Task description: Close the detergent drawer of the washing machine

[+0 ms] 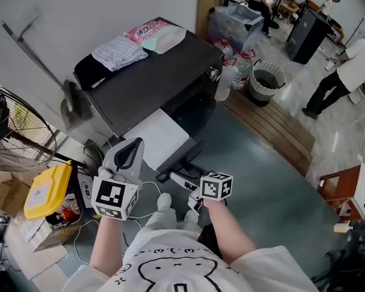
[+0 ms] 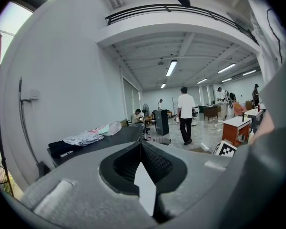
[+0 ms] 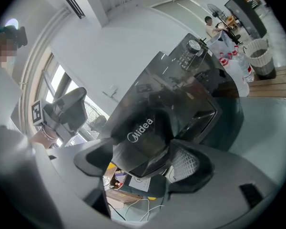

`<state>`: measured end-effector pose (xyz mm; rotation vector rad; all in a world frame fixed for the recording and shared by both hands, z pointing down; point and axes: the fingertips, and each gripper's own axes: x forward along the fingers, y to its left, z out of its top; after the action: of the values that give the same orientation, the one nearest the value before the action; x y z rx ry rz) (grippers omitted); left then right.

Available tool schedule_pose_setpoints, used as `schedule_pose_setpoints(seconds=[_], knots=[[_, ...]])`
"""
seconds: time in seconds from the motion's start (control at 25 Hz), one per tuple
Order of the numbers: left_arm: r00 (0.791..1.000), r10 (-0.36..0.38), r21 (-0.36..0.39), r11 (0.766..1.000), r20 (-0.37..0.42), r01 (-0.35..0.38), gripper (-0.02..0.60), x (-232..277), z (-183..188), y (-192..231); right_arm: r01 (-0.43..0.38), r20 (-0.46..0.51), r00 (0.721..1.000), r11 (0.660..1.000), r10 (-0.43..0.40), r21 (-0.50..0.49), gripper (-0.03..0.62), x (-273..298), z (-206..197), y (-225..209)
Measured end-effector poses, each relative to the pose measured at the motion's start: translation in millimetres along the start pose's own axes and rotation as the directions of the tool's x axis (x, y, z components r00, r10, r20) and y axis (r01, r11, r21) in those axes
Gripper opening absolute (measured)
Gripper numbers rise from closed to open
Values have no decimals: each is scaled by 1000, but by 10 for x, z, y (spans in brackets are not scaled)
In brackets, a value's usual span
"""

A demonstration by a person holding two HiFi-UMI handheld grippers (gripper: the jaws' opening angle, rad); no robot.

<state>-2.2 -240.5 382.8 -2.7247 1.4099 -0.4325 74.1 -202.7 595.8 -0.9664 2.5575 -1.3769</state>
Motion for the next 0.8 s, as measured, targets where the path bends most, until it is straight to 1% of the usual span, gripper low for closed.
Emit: schedule_pose_setpoints(seconds=[0.4,0.8], knots=[[1000,2,12,1000,-3,-2,17,48,8,51,12,-48,999,1000,-13,-4,374,147,38,-8],[999,32,24,999,-23,-31,17,73,-26,241,30,-50,998,1000,-30,2,374,371,107,2]])
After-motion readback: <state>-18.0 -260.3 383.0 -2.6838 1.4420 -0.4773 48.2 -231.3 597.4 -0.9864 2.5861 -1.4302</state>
